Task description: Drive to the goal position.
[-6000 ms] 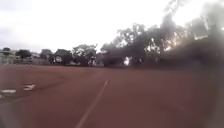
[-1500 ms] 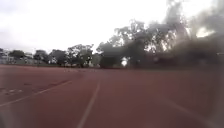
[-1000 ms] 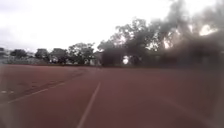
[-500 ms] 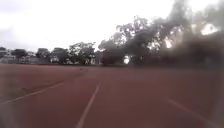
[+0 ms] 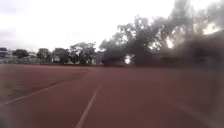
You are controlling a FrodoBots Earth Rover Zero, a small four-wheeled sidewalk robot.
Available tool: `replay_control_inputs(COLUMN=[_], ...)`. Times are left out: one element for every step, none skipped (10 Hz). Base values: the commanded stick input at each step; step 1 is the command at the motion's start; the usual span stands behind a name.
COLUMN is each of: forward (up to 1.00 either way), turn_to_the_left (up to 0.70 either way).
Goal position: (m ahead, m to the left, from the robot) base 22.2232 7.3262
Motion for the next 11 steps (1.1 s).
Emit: replay_control_inputs(forward=[0.7,0.7,0.7,0.7,0.7,0.7,0.7,0.7,0.7,0.7,0.7], turn_to_the_left=[-0.27,-0.3,-0.3,-0.2,-0.02,0.0,0.0,0.0,0.0,0.0,0.0])
